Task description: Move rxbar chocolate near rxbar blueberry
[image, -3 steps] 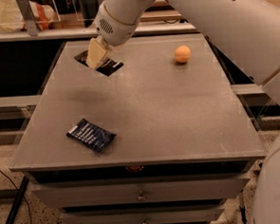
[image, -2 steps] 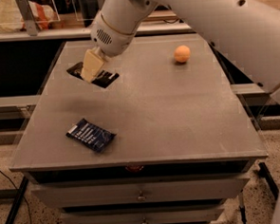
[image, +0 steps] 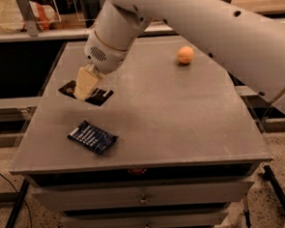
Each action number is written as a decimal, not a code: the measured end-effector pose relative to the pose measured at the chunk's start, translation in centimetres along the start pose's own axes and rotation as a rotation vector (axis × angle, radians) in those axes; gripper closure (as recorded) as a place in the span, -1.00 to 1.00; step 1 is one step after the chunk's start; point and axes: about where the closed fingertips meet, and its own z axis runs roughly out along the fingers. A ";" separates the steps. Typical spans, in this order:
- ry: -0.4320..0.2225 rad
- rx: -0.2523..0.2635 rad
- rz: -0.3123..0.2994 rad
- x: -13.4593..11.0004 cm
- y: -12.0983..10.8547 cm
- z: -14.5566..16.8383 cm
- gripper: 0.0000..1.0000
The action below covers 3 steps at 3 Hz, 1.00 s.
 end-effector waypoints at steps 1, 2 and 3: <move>0.019 -0.016 0.013 0.7 0.3 1.0 0.19; 0.031 -0.030 0.026 1.3 0.5 1.6 -0.27; 0.041 -0.040 0.031 1.7 0.6 1.8 -0.73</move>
Offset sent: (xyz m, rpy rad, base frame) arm -0.0124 -0.0041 -0.0275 -0.0174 0.0728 -0.0085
